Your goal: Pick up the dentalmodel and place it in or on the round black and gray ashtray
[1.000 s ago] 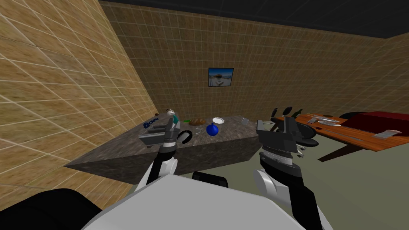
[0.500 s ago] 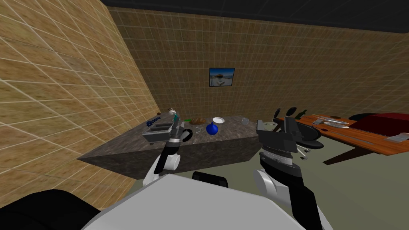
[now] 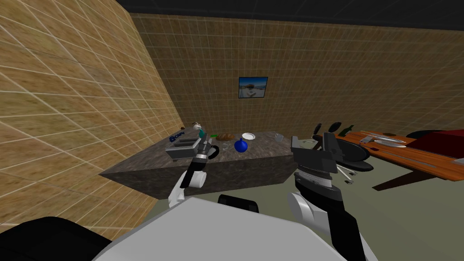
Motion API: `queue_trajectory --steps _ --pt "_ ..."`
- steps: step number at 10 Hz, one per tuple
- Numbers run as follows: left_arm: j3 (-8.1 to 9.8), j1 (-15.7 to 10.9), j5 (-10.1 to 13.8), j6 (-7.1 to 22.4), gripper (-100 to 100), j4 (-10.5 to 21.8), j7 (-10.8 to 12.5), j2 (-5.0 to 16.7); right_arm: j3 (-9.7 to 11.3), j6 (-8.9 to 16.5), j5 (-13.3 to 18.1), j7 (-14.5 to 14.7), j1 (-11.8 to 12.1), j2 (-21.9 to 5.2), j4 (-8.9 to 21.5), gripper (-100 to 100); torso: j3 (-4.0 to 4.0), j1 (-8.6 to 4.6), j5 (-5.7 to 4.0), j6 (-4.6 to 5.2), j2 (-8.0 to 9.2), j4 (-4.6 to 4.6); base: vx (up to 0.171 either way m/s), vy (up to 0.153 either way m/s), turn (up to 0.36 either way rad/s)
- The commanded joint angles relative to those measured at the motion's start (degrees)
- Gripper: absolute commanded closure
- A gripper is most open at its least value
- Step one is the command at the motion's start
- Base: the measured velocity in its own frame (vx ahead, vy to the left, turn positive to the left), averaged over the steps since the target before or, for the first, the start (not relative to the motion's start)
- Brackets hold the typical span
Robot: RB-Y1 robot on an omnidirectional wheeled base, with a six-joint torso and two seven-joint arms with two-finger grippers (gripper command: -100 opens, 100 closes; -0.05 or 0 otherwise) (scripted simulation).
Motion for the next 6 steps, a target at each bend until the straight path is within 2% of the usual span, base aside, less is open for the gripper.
queue_trajectory --steps 1,2,3,4,5,6 --pt "-0.15 -2.6 0.0 2.9 -100 2.0 0.6 0.3 0.0 0.0 0.0 0.0 0.0 0.0 0.0 0 0.00 0.00 0.00 0.00 0.00 0.00 -0.025 -0.025 0.065" --pt "-0.15 -2.6 0.0 3.8 -100 2.0 0.6 0.3 0.0 0.0 0.0 0.0 0.0 0.0 0.0 0 -0.01 -0.02 0.00 0.00 -0.01 0.00 -0.023 -0.022 0.042" --pt "-0.15 -5.0 0.1 5.7 -100 4.1 1.2 0.6 0.0 0.0 0.0 0.0 0.0 0.0 0.0 0 -0.01 -0.01 0.00 0.00 -0.01 0.00 -0.034 -0.021 0.089" --pt "-0.15 -5.0 0.1 7.0 -100 4.1 1.2 0.6 0.0 0.0 0.0 0.0 0.0 0.0 0.0 0 0.00 0.00 0.00 -0.01 0.01 0.00 -0.030 -0.019 0.034" --pt "-0.12 -7.6 0.2 8.9 -100 6.3 1.9 0.9 0.0 0.0 0.0 0.0 0.0 0.0 0.0 0 0.01 0.01 0.00 0.00 0.01 0.00 -0.030 -0.022 0.078" --pt "-0.12 -7.6 0.2 10.4 -100 6.3 1.9 0.9 0.0 0.0 0.0 0.0 0.0 0.0 0.0 0 0.00 0.00 0.00 -0.01 0.00 0.00 -0.023 -0.021 0.035"
